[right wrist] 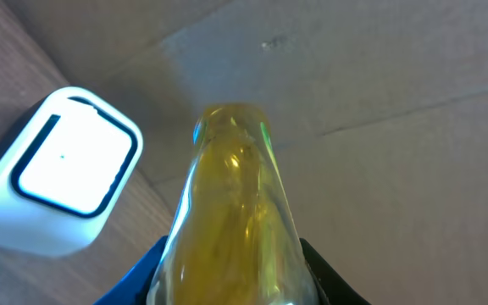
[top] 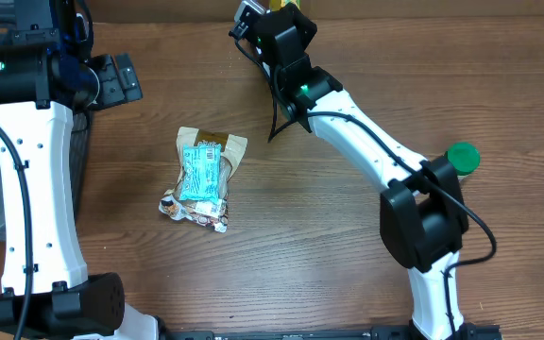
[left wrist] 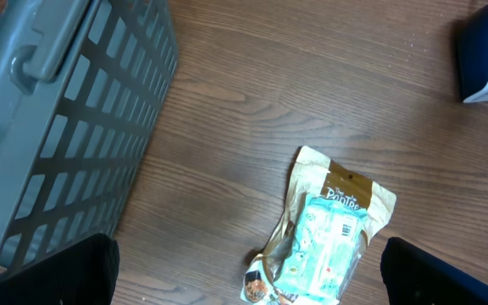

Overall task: Scan the item barcode
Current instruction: 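Hold the oil bottle's label in front of the scanner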

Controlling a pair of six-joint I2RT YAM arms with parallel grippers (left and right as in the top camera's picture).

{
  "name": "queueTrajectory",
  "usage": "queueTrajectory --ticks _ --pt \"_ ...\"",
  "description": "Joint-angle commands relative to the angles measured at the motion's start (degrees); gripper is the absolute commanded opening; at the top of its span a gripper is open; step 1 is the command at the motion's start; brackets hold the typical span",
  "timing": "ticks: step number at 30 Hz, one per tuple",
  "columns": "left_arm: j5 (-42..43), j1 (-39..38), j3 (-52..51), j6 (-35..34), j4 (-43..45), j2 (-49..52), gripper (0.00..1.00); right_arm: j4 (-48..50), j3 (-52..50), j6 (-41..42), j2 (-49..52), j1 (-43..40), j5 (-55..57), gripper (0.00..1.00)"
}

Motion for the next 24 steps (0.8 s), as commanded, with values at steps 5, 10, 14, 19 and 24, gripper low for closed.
queueTrajectory --ticks 5,10,14,19,24 --pt "-0.3 -0.4 0.1 0.3 0.2 0.4 1.00 10.6 1.7 -0.3 4.3 -1.9 -1.6 0.25" --pt "-0.3 -0.4 0.1 0.3 0.2 0.4 1.00 13.0 1.7 0.0 7.0 -2.3 -1.9 0.24" --pt "-0.3 -0.4 0.1 0.3 0.2 0.4 1.00 14.7 1.7 2.3 9.0 -2.3 -1.9 0.23" --pt "-0.3 -0.4 0.1 0.3 0.2 0.4 0.99 17.9 1.7 3.6 10.1 -2.6 -2.1 0.23" --pt "-0.3 -0.4 0.1 0.3 0.2 0.4 1.00 17.9 1.7 8.3 10.1 -2.6 -2.9 0.23"
